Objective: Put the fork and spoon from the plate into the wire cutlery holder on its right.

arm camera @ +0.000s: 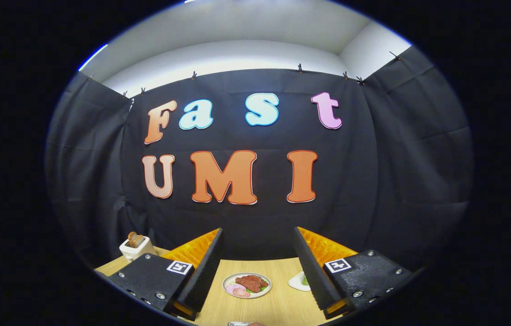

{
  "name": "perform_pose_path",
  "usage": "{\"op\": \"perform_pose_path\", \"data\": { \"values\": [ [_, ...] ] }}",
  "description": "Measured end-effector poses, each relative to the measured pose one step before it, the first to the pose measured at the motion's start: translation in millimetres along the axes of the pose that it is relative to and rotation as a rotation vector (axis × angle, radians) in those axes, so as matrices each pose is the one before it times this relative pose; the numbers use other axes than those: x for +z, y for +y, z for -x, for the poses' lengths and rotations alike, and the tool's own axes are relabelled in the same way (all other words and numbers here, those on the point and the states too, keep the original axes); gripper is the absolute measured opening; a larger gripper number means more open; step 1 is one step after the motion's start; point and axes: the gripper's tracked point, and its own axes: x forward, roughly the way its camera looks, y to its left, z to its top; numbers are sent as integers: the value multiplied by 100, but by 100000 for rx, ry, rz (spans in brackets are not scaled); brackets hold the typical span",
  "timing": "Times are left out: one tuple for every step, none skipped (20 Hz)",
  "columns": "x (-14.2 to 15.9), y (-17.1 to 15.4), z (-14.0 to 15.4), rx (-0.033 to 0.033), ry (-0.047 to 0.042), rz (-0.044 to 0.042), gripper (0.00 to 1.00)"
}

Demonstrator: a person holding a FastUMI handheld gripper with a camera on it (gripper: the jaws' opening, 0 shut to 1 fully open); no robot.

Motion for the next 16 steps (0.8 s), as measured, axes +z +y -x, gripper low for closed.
{"op": "perform_pose_path", "data": {
  "values": [
    [-228,43,22,-253,928,-77,91],
    [-68,139,-11,-269,293,297,91],
    [-106,125,130,223,-97,134,91],
    [38,57,9,-13,-240,-228,91],
    [-16,60,39,417,34,-674,91],
    [-156,118,100,274,214,-768,91],
    [-131,-16,65,264,529,-715,91],
    [-73,-2,25,286,184,-433,91],
    [53,-224,-45,-332,-256,-187,91],
    [65,-88,-37,33,166,-201,91],
    [22,-5,44,174,215,-349,91],
    [-27,4,-87,460,335,-284,91],
    [-61,2,37,21,286,-141,91],
    [14,-10,-100,263,174,-143,91],
    [-74,139,42,257,-16,34,91],
    [-13,-16,-25,143,-41,114,91]
  ]
}}
